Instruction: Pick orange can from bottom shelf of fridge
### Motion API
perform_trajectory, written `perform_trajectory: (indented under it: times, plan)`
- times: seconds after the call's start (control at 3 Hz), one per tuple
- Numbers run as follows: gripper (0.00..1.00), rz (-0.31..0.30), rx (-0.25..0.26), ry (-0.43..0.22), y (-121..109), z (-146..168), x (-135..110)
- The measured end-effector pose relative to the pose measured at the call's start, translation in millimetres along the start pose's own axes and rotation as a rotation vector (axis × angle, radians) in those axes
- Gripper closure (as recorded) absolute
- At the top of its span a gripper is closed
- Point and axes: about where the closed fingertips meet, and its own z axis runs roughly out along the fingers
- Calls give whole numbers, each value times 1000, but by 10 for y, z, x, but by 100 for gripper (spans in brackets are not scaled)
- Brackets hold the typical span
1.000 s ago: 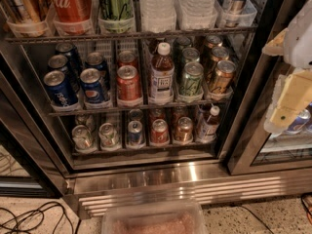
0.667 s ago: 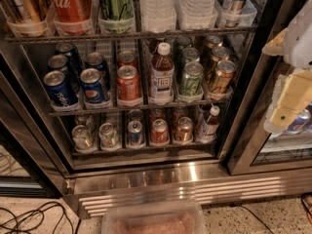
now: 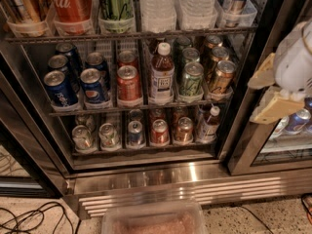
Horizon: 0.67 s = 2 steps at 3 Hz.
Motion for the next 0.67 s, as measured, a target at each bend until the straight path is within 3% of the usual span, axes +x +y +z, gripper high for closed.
perform_trajectory:
  times: [0.33,0.67]
  plan:
    - [65,-102,51,-39,181,252,-68]
    - [88,-120,78,-143,308,623,-48]
